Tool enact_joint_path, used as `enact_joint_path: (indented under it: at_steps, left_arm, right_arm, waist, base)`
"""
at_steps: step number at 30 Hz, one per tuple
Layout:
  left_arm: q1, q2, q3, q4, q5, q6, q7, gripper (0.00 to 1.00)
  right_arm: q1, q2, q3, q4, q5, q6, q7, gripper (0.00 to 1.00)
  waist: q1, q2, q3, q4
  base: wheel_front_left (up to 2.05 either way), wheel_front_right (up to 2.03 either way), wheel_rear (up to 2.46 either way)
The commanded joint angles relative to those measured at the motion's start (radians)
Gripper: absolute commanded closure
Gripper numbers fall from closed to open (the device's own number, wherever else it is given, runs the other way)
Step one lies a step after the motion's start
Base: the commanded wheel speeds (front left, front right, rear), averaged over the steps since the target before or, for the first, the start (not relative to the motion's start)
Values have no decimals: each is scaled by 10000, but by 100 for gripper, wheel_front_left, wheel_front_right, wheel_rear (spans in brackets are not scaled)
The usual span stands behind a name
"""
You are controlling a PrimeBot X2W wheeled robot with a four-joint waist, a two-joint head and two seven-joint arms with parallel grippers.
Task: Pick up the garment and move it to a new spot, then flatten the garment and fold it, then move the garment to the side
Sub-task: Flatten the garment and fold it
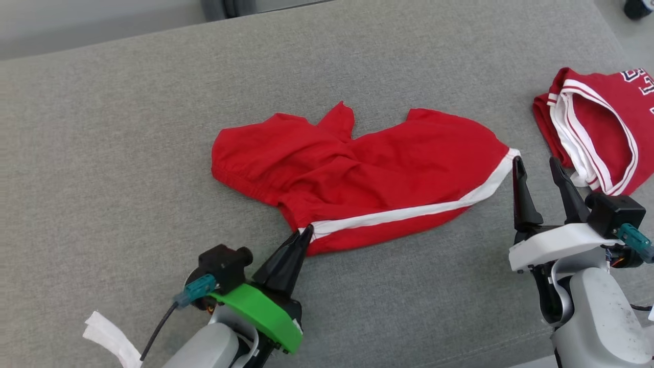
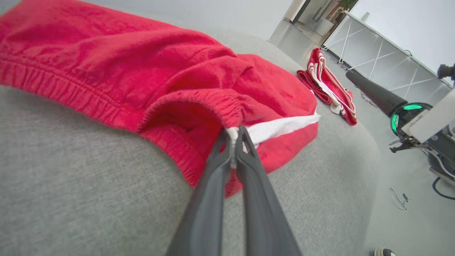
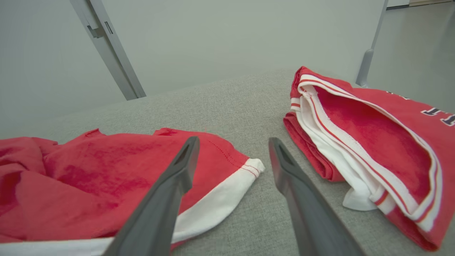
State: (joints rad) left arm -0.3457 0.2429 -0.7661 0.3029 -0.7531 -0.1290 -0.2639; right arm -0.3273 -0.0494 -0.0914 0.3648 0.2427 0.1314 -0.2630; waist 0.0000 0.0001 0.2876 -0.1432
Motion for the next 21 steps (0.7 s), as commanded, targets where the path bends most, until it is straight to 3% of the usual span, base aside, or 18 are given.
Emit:
enact_joint_path:
  at_steps: [1,13,14,15,16,17,21]
  left_arm:
    - [245,72,262,54,51,-28,1,100]
    - [1638,425,2215,839,426,-28,1,100]
    - [1736,432,2387,899,478,-28,-1,90]
    - [1801,413,2537,952,495,-28,-1,68]
    - [1873,403,2688,1008,575,-28,-1,19]
    - [1942,382,2858,1069,653,-28,-1,0]
    - [2152,207,3535,1187,1100,-28,-1,0]
  right_arm:
    - [126,-30,-54,74,-110,-16,-21,0]
    - [573,-34,-25,633,-191,-16,-21,0]
    - [591,-35,1,659,-152,-16,-19,0]
    - [603,-35,16,687,-83,-16,-19,0]
    - [628,-35,57,718,-71,-16,-19,0]
    - [659,-32,100,736,-73,-16,-19,0]
    - [731,-31,287,606,-274,-16,-19,0]
  waist:
    - [0,-1,-369,367]
    - [0,-1,-1406,1335]
    - [0,-1,-1456,1369]
    - [0,-1,-1493,1393]
    - [0,-1,-1524,1407]
    - [0,-1,-1564,1426]
    - [0,-1,-1661,1433]
  base:
    - [0,0,0]
    - [0,0,0]
    - [0,0,0]
    - [0,0,0]
    - [0,0,0]
    - [0,0,0]
    - [0,0,0]
